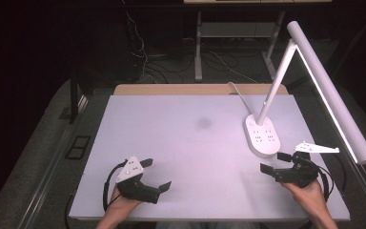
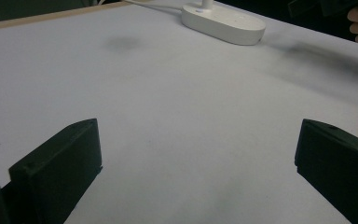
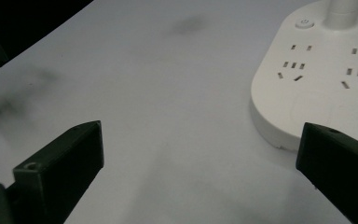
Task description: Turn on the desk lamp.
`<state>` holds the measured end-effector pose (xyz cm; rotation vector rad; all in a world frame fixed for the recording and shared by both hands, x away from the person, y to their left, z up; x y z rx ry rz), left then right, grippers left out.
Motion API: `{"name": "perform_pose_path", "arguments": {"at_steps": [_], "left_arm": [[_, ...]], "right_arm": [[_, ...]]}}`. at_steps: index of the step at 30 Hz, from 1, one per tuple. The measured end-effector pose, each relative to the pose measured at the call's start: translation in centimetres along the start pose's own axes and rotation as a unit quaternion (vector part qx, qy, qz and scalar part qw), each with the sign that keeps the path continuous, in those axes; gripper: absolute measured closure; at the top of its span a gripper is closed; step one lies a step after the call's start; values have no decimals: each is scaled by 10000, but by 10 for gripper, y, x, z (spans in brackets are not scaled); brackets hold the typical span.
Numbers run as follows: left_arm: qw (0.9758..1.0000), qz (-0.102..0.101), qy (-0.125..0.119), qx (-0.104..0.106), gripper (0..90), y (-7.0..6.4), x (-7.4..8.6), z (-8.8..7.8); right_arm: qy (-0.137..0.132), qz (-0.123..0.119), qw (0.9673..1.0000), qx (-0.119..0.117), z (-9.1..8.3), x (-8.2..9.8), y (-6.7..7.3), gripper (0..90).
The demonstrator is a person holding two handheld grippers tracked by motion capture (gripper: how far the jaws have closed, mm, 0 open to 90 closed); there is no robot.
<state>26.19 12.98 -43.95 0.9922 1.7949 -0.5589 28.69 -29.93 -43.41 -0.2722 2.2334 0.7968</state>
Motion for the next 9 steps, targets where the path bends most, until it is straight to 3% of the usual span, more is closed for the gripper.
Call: {"name": "perform_pose_path", "arguments": {"at_steps": [9], "left_arm": [[10000,5,5,7,0,0,0,0]], "right_arm": [[103,-169,9996,-182,7,15,12,2]]}}
Point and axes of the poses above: each handheld gripper's, and its own axes: z roughly forward along the jaws, x roughly out of its underside, y roughly to its left, the point moved 4 cm from there along z, roughly forward along the jaws, and after that the axes turned 10 degrees about z, right-handed, at the moved point
